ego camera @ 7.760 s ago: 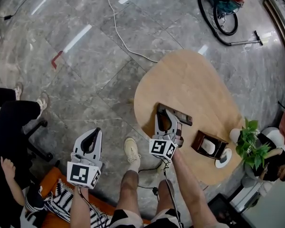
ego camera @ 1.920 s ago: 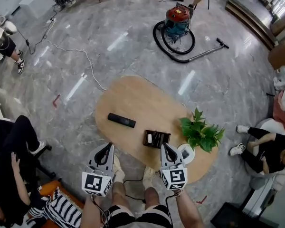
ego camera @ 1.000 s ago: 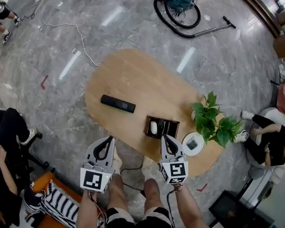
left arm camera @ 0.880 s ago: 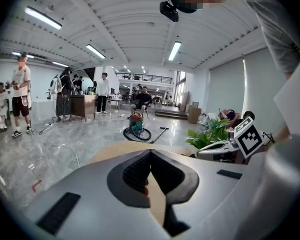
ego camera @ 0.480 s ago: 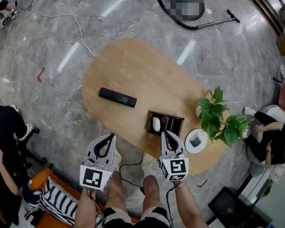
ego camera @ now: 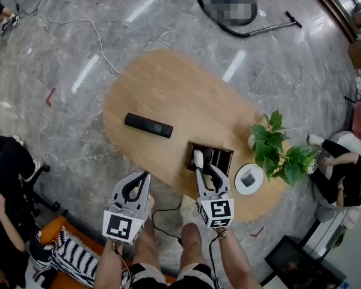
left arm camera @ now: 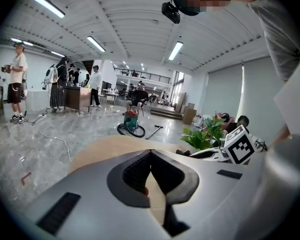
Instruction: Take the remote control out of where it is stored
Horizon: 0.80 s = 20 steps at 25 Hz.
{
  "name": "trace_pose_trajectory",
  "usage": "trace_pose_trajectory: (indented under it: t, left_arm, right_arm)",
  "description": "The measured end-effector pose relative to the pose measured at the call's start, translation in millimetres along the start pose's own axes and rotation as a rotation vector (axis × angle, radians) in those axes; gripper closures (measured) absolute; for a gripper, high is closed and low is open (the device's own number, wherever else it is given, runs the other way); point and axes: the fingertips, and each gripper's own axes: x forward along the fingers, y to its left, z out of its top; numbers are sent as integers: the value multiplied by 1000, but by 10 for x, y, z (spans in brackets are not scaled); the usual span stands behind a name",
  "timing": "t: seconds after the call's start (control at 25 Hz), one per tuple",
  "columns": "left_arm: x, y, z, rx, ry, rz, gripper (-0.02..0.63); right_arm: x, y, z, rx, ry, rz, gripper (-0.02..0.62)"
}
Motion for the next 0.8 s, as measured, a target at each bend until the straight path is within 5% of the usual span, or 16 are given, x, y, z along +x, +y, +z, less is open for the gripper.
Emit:
trace_pose_trajectory:
  t: [0.8]
  left_arm:
    - [-113,152,-113,-24,10,20,601]
  right_arm:
    - [246,-1,-114,-48,51,-104,483]
